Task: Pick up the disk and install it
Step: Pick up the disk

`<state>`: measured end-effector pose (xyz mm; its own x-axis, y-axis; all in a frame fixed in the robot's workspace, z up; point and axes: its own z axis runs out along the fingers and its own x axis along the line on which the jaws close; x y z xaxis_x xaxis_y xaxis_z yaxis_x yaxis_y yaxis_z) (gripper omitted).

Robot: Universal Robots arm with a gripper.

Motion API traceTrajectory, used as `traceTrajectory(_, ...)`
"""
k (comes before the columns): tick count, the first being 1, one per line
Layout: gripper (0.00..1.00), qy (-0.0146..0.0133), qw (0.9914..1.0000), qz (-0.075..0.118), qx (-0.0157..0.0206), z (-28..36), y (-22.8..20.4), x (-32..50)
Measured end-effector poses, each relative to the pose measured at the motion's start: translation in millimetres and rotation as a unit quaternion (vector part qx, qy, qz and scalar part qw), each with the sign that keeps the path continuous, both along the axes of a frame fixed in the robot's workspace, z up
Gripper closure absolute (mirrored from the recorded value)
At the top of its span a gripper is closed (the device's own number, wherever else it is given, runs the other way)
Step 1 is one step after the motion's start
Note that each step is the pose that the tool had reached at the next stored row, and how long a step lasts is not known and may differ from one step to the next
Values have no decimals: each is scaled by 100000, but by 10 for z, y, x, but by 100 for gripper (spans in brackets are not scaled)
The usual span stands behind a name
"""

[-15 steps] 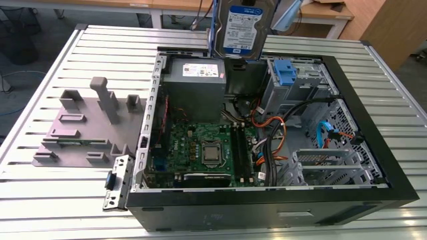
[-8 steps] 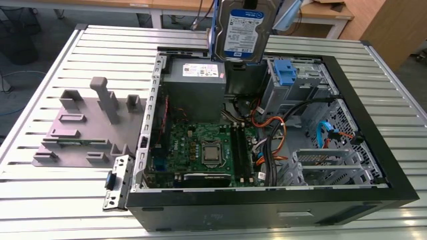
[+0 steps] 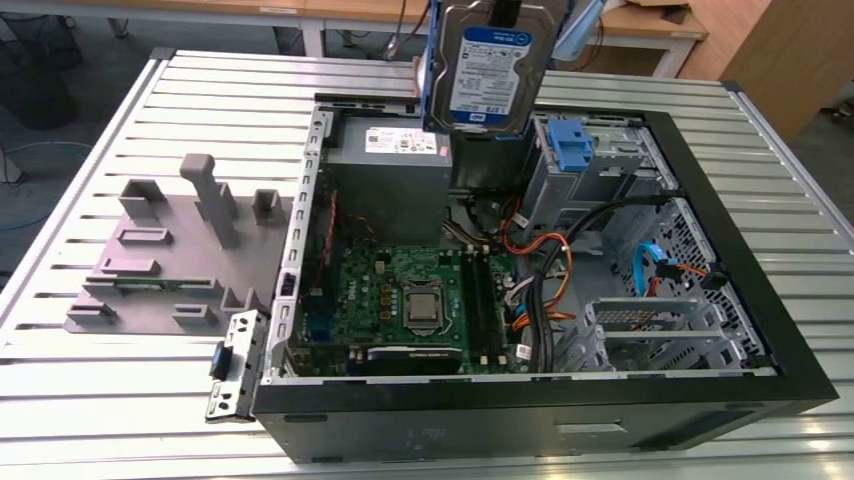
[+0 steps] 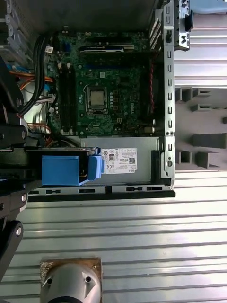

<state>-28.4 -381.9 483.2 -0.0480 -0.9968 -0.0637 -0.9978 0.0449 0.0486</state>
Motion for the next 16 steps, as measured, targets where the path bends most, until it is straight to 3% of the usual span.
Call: traceTrajectory(16, 65, -2, 100000, 1, -180, -10, -305, 21)
